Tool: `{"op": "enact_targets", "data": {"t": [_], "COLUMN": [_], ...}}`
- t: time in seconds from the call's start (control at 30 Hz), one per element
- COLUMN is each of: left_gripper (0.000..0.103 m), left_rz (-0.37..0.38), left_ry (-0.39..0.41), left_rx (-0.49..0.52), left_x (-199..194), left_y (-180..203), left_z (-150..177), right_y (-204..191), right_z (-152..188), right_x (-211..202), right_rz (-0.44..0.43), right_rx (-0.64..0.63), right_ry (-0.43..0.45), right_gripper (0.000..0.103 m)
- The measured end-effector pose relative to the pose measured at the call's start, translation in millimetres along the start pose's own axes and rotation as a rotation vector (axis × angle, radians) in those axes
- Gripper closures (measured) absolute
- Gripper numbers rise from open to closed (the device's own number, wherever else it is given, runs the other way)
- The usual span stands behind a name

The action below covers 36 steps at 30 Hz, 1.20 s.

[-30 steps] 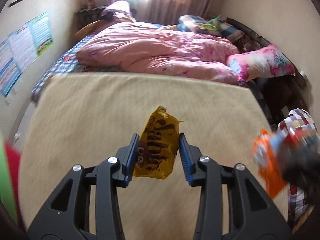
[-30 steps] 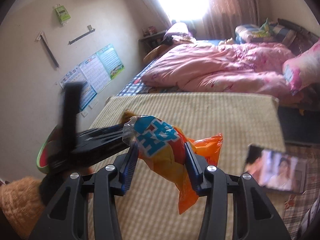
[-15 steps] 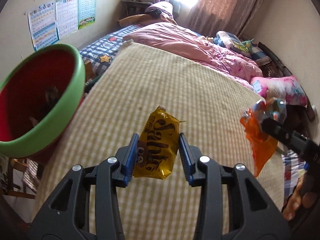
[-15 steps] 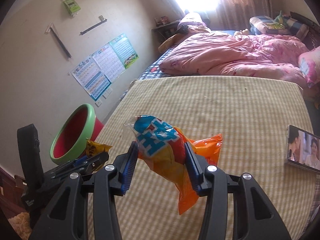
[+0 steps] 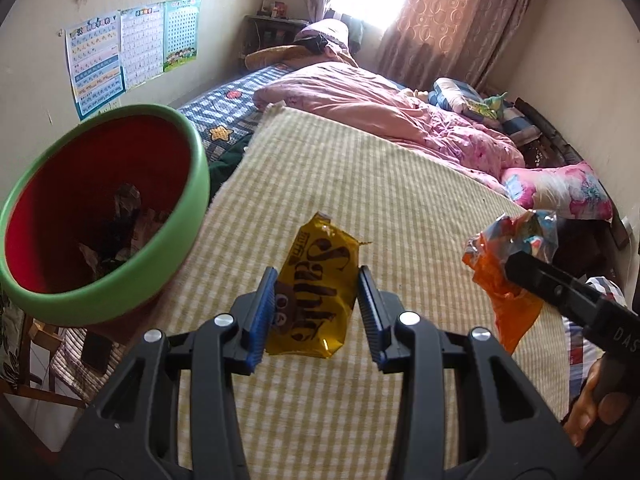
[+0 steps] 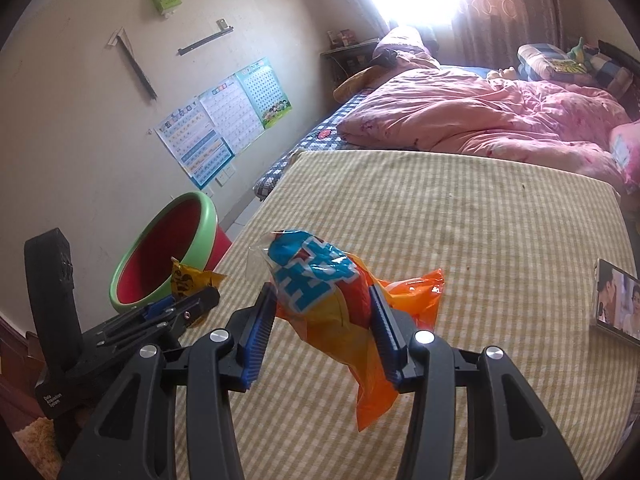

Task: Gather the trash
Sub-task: 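Carry the yellow wrapper and orange bag over the bin with both grippers, then open both grippers to drop the wrapper and orange bag into the bin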

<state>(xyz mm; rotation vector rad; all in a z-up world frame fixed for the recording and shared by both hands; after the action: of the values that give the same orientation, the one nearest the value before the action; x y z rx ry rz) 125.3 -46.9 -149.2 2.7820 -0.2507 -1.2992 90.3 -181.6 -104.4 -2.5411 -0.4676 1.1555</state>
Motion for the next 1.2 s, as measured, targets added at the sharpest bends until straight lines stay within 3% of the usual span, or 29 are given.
{"op": "enact_targets", "data": {"t": [0.47,0.7,0.83,0.87,0.93,1.0,1.2], "left_gripper": [0.064,0.064,0.062,0.06,0.045,0.026,0.014], "left_rz": [-0.063,-0.184,-0.216,-0.218,-0.221,-0.224,-0.24], "left_ry": [0.066,0.076,0.061,0.06,0.064,0.083,0.127], "left_rx": [-0.023,-0.088,-0.122,-0.125,-0.13,-0.136,-0.172], "left_x": [-11,1,11,11,11,9,-4], "left_y": [-76,-161,-195,-199,-207,-214,-225], "left_z": [-35,-60,-64,-66,-67,-68,-67], "right_y": [-60,-127,-164,-169,-182,-192,-199], "right_z": [-11,-40,-57,-62,-69,-75,-85], "right_x": [42,86,118,123,135,141,126], "right_rz": [-0.026,-0.198,-0.317,-0.334,-0.362,-0.387,-0.379], "right_rx": [-0.068,-0.073,-0.022,-0.007,0.011,0.02,0.01], "right_ry": [-0.025,-0.043,-0.071,-0.076,-0.079,-0.076,-0.021], "right_gripper": [0.057,0.057,0.057,0.056,0.055,0.045,0.021]}}
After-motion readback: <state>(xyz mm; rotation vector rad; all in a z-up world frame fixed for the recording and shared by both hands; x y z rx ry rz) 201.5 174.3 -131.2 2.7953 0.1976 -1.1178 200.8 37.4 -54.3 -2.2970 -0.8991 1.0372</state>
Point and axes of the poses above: each gripper's, at about its wrist camera, not at the fingertips, and x roughly the way its jaws point, y to its right, z to its underside, the point moved 10 cm from there along x, roughly the way its jaws point, and after that the axes turned 7 degrees about -z, right-handed, at the moved point
